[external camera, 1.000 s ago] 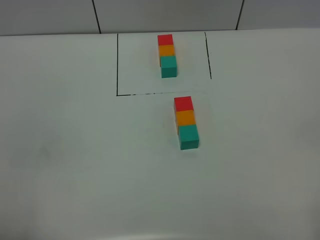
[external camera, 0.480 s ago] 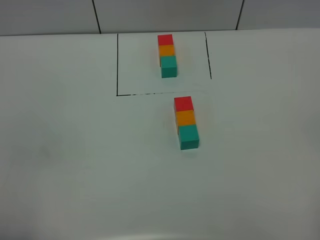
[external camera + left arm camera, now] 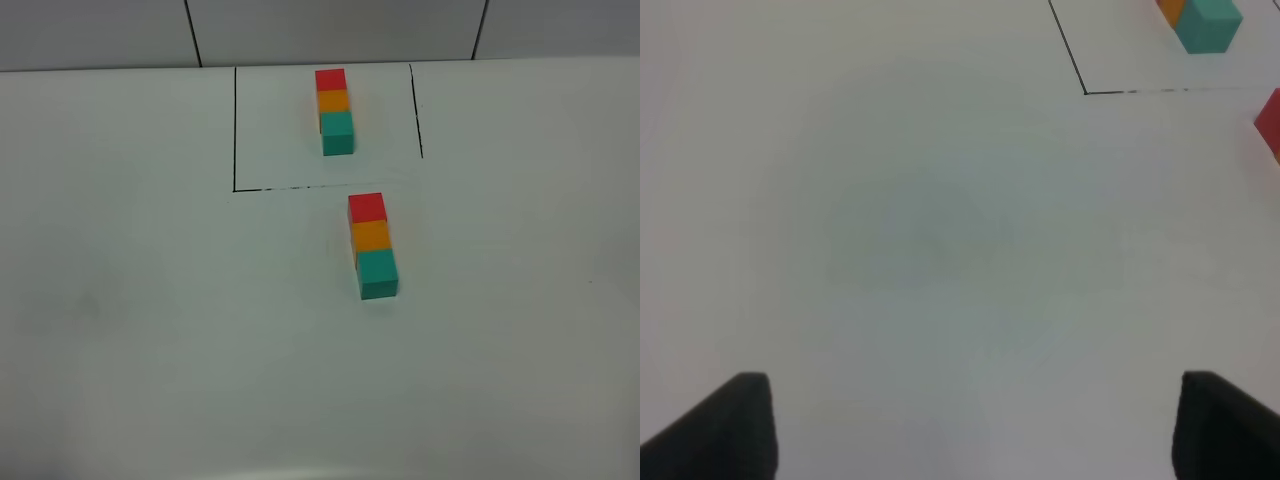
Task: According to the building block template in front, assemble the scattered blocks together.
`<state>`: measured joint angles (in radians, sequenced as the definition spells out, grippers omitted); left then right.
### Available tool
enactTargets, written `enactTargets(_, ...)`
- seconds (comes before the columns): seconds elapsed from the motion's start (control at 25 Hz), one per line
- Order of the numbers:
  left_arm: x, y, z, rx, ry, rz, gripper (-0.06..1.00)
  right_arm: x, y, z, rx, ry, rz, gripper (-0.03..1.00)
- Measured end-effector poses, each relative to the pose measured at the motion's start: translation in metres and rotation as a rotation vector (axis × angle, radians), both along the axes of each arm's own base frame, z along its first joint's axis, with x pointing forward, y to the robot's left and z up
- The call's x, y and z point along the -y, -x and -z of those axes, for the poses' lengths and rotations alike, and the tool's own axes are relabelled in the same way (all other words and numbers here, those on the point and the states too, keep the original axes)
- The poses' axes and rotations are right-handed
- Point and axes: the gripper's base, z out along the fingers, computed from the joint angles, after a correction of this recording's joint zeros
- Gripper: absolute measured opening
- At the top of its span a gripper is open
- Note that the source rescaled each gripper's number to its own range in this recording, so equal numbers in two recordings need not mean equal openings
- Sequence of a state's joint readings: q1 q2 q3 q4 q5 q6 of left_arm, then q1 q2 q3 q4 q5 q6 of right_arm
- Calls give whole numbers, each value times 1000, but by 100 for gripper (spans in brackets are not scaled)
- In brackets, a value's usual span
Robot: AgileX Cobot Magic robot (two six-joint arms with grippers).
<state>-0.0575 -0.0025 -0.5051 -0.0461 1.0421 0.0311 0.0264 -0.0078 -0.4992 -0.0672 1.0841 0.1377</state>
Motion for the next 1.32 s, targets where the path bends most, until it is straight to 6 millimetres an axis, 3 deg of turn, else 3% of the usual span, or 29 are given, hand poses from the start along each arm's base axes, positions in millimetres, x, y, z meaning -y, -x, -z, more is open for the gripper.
enactTargets(0.32,0,0,0,0,0,0,74,-5,0,0,-2,26,-81,72)
enactTargets(1.32,0,0,0,0,0,0,74,-6,0,0,3,32,-89,72)
